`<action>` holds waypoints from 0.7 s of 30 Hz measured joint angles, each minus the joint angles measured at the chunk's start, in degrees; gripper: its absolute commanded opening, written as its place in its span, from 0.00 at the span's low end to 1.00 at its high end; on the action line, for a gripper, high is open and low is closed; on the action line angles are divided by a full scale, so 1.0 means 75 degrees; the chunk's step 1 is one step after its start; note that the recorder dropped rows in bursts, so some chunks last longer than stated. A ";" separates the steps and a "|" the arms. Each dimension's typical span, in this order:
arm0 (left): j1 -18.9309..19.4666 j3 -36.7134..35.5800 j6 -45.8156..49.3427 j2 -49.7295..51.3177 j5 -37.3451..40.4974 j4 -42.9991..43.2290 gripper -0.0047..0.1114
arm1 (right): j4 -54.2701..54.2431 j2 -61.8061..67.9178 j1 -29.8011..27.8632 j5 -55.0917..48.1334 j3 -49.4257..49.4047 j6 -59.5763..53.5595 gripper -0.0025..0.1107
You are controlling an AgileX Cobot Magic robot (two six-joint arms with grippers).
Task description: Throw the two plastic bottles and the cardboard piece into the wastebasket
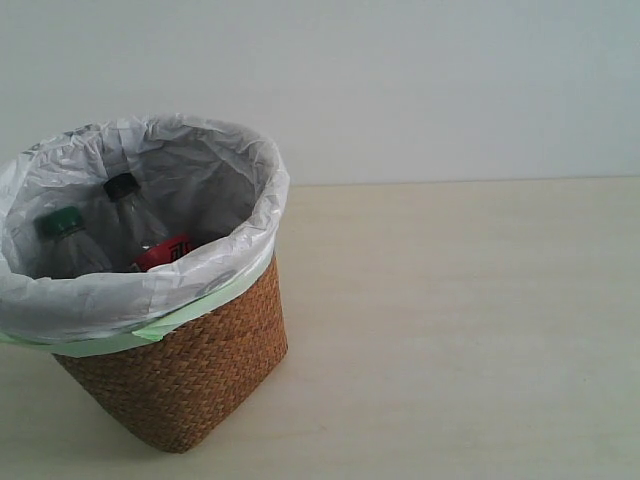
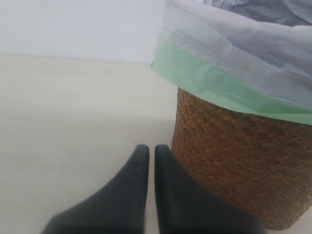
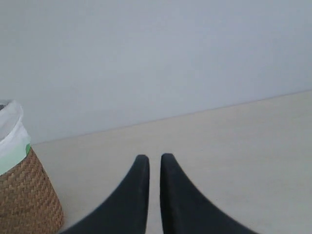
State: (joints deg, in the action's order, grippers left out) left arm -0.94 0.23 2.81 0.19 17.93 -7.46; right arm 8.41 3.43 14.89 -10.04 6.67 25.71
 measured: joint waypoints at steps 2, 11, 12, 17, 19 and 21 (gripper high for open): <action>0.0000 0.0000 0.0000 0.0000 0.0000 0.0000 0.07 | -0.0032 -0.0115 -0.0018 0.0084 -0.0222 0.0000 0.06; 0.0000 0.0000 0.0000 0.0000 0.0000 0.0000 0.07 | -0.0106 -0.0233 -0.0018 0.0125 -0.0850 -0.0391 0.06; 0.0000 0.0000 0.0000 0.0000 0.0000 0.0000 0.07 | -0.0106 -0.0233 -0.0018 0.0092 -0.0850 -0.0426 0.06; 0.0000 0.0000 0.0000 0.0000 0.0000 0.0000 0.07 | -0.0106 -0.0233 -0.0018 -0.0188 -0.0850 -0.0886 0.06; 0.0000 0.0000 0.0000 0.0000 0.0000 0.0000 0.07 | -0.0106 -0.0233 -0.0018 -0.0434 -0.0850 -0.0996 0.06; 0.0000 0.0000 0.0000 0.0000 0.0000 0.0000 0.07 | -0.0092 -0.0233 -0.0018 -0.0744 -0.0850 -0.1057 0.06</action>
State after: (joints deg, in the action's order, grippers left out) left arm -0.94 0.23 2.81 0.19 17.93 -7.46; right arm 7.72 1.69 14.75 -15.62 0.29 17.79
